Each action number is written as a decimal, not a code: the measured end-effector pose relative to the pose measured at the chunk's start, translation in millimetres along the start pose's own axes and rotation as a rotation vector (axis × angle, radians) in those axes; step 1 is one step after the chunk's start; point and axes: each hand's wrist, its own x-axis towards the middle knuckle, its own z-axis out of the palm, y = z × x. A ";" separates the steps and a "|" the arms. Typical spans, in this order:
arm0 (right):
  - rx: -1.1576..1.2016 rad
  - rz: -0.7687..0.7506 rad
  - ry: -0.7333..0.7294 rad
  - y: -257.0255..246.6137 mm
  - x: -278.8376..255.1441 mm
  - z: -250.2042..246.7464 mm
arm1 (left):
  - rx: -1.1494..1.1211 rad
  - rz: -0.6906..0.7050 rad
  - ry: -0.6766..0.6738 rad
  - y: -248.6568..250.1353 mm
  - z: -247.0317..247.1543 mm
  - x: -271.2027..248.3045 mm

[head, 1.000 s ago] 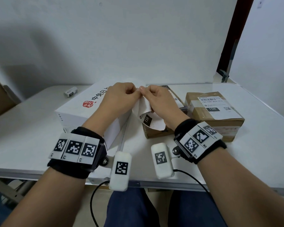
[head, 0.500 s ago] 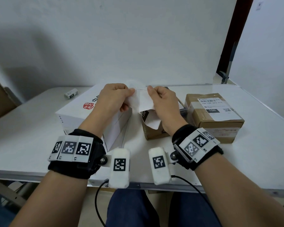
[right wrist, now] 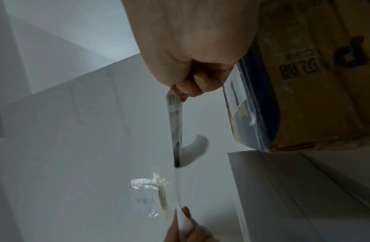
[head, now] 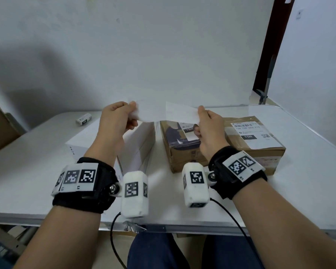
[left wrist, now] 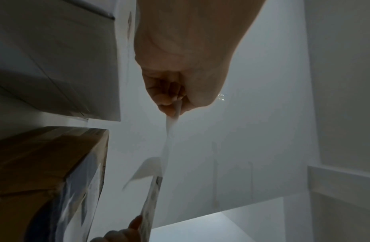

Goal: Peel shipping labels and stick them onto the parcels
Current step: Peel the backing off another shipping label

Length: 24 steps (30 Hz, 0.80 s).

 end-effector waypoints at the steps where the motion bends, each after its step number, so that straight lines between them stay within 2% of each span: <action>1: 0.038 0.029 0.013 -0.5 1.6 -0.2 | -0.014 -0.011 0.005 -0.2 0.0 2.2; 7: 0.114 0.113 0.074 -8.0 8.8 -3.2 | -0.095 -0.094 0.069 1.2 -4.6 21.0; 16: 0.202 0.171 0.123 -13.3 10.2 2.0 | -0.097 -0.115 0.151 -5.7 -22.3 39.9; 21: 0.310 0.235 0.297 -22.8 24.8 -23.4 | -0.212 -0.134 0.329 1.5 -46.1 52.9; 24: 0.293 0.230 0.316 -24.8 27.6 -18.6 | -0.240 -0.132 0.178 10.1 -29.3 57.6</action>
